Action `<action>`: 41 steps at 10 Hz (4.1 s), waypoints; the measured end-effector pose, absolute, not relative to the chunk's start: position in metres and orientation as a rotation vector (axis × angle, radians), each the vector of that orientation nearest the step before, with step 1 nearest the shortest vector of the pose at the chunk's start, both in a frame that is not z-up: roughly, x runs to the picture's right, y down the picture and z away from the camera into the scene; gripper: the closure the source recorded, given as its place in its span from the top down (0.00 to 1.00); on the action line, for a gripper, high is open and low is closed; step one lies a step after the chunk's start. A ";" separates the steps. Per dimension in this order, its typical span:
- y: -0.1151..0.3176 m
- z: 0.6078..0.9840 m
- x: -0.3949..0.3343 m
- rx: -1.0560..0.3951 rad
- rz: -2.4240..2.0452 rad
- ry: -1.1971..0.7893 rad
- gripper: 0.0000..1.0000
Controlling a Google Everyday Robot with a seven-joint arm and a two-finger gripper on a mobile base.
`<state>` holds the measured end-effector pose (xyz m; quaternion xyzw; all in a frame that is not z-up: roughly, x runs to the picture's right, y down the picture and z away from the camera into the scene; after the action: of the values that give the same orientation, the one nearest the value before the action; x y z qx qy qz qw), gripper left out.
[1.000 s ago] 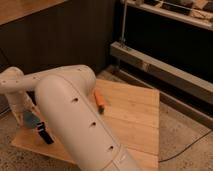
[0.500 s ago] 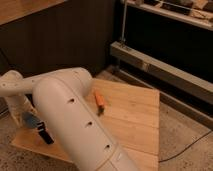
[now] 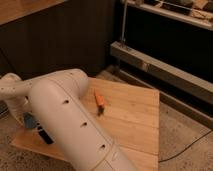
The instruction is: Place the ceramic cup over the eraser
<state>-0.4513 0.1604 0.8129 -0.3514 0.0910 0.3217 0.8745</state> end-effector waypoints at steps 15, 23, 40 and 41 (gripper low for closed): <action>0.070 0.699 -0.388 -0.628 0.743 0.227 0.00; 0.075 0.639 -0.328 -0.575 0.782 0.232 0.00; 0.133 0.629 -0.314 -0.592 0.679 0.127 0.00; 0.131 0.631 -0.314 -0.582 0.675 0.126 0.00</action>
<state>-0.3140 0.1315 0.6315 -0.2814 0.0609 0.3261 0.9004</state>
